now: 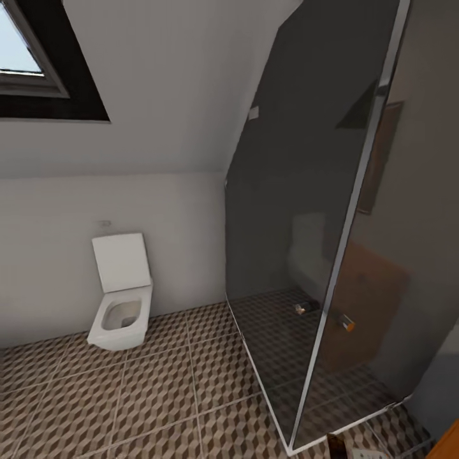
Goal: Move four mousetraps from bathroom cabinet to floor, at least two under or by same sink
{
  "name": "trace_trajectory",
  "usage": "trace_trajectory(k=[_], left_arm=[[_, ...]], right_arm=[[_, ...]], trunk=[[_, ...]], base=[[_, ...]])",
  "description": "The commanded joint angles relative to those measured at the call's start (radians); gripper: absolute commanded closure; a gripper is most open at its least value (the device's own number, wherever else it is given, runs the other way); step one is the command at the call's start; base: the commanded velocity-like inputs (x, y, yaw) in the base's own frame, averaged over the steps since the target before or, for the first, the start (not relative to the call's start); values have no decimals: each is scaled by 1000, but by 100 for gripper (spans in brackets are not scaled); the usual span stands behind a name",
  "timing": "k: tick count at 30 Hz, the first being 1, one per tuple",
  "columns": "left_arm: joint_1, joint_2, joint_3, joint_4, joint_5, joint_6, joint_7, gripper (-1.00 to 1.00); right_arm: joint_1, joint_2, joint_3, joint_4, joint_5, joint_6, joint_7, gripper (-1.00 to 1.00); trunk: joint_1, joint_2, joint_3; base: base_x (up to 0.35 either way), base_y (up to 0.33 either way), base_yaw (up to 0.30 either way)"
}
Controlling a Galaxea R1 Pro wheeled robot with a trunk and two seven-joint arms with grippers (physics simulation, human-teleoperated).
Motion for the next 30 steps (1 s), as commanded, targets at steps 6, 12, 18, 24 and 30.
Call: trace_trajectory(k=[6, 12, 18, 24, 30], left_arm=[[-2, 0, 0, 5, 3, -6, -7, 100], [-2, 0, 0, 5, 3, -6, -8, 100], [-2, 0, 1, 5, 3, -6, -7, 100], [-2, 0, 1, 5, 3, -6, -7, 100], [-2, 0, 0, 5, 3, -6, -7, 100]], right_arm=[[-1, 0, 10, 3, -10, -5, 2, 100], [-1, 0, 10, 3, -9, -5, 2, 100], [-1, 0, 10, 3, -9, -5, 2, 100], [-1, 0, 10, 3, -9, -5, 2, 100], [-1, 0, 10, 3, -9, -5, 2, 100]], trunk=[[0, -1, 0], [0, -1, 0], [0, -1, 0], [0, -1, 0], [0, -1, 0]], base=[[0, 0, 255], [0, 0, 255], [0, 0, 256], [0, 0, 257], [0, 0, 257]])
